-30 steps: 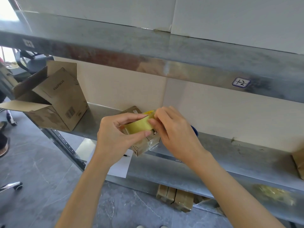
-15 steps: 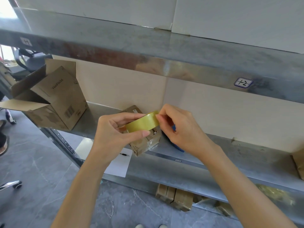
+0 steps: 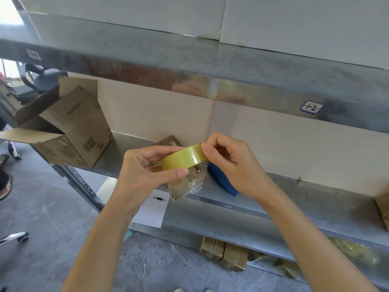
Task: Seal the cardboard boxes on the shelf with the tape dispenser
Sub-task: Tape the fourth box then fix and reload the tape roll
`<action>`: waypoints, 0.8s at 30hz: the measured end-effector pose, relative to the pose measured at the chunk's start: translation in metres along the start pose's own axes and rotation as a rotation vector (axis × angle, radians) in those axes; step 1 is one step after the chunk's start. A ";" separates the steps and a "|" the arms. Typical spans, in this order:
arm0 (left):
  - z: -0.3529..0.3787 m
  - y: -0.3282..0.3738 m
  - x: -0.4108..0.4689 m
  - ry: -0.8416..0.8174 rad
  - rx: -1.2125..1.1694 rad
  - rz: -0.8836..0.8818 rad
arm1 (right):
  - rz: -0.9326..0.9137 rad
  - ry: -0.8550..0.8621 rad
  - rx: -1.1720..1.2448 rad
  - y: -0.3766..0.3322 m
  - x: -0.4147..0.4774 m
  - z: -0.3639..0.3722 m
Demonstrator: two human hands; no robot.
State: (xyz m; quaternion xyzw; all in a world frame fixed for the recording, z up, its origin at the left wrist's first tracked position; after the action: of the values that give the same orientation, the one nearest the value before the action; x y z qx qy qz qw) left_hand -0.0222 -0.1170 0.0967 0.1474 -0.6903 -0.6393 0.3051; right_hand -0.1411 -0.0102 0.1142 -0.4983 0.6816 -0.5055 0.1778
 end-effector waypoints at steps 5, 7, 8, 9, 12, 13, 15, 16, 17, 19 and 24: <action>-0.004 0.001 -0.001 0.008 0.072 0.037 | 0.035 0.046 0.047 0.004 -0.001 -0.004; -0.004 0.004 -0.002 -0.005 0.131 0.071 | 0.027 0.078 0.060 0.003 -0.002 -0.007; -0.003 0.007 -0.002 -0.015 0.168 0.090 | 0.011 0.103 0.045 0.000 -0.003 -0.010; -0.002 0.009 -0.002 -0.021 0.207 0.111 | -0.021 0.142 0.007 -0.005 -0.004 -0.013; 0.001 0.014 -0.003 -0.017 0.287 0.157 | -0.198 0.256 -0.126 -0.032 -0.009 -0.019; 0.001 0.016 -0.002 -0.011 0.302 0.168 | -0.245 0.263 -0.146 -0.038 -0.011 -0.017; 0.001 0.017 -0.002 0.006 0.335 0.186 | -0.272 0.260 -0.175 -0.041 -0.011 -0.011; 0.001 0.017 -0.002 0.019 0.356 0.191 | -0.271 0.262 -0.186 -0.040 -0.011 -0.010; 0.000 0.016 -0.002 0.034 0.372 0.193 | -0.271 0.268 -0.190 -0.040 -0.012 -0.009; -0.004 0.016 -0.004 0.064 0.392 0.198 | -0.259 0.280 -0.187 -0.038 -0.012 -0.009; -0.004 0.014 -0.004 0.080 0.430 0.202 | -0.228 0.266 -0.410 -0.034 -0.007 0.005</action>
State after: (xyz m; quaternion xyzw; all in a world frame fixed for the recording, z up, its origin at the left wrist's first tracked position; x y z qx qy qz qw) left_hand -0.0144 -0.1155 0.1093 0.1642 -0.8091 -0.4376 0.3562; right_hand -0.1175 -0.0066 0.1402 -0.5267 0.7265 -0.4347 -0.0764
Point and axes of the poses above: each hand's wrist, its own x-axis towards the middle knuckle, its own z-axis out of the palm, y = z × x, the point moved 10 cm from there along x, towards the middle knuckle, and after that the axes turned 4 degrees about z, right-handed, at the moved point
